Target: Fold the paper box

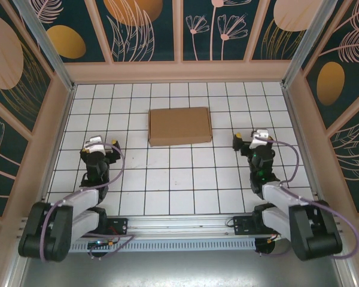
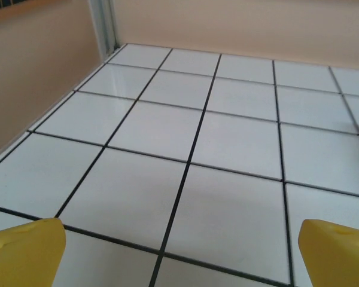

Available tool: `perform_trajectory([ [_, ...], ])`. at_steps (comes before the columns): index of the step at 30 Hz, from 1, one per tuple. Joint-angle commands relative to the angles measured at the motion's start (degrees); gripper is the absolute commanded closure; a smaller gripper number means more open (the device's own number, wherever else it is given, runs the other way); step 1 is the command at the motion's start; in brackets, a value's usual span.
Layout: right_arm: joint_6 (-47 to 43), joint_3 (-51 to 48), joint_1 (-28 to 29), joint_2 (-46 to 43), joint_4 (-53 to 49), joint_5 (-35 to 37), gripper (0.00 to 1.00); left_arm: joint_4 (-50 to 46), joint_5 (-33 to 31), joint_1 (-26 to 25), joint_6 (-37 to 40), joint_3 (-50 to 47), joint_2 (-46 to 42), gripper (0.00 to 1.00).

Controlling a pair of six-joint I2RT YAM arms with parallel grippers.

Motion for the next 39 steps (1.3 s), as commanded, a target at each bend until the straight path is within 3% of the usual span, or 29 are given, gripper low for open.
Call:
perform_trajectory([
  [1,2.6,-5.4,-7.4,9.4,28.9,-7.4,0.01,28.2,0.1,0.8,4.2,-2.9,6.2,0.01],
  [2,1.3,-6.0,-8.9,14.0,35.5,-9.8,0.01,29.2,0.1,1.1,5.4,-1.9,8.2,0.01],
  [7,2.5,-2.5,-11.5,28.8,44.4,-14.3,0.01,37.1,6.3,3.0,7.3,1.5,22.3,0.01],
  [8,2.8,-0.9,-12.0,26.3,37.0,-14.9,0.01,38.0,6.4,3.0,7.8,2.5,23.8,0.01],
  [9,3.3,1.7,-12.5,25.6,31.0,-16.1,0.01,30.7,7.7,3.7,7.1,4.8,22.0,0.01],
  [11,2.5,4.0,-12.3,26.2,27.8,-16.6,0.01,25.3,12.5,6.7,4.9,7.8,22.6,0.01],
  [23,1.1,3.6,-10.0,26.4,28.6,-12.4,0.01,23.9,12.6,7.5,4.0,8.2,22.1,0.01],
  [39,1.3,3.6,-10.2,26.4,28.7,-12.5,0.01,24.4,12.6,7.5,4.1,7.7,21.9,0.01],
])
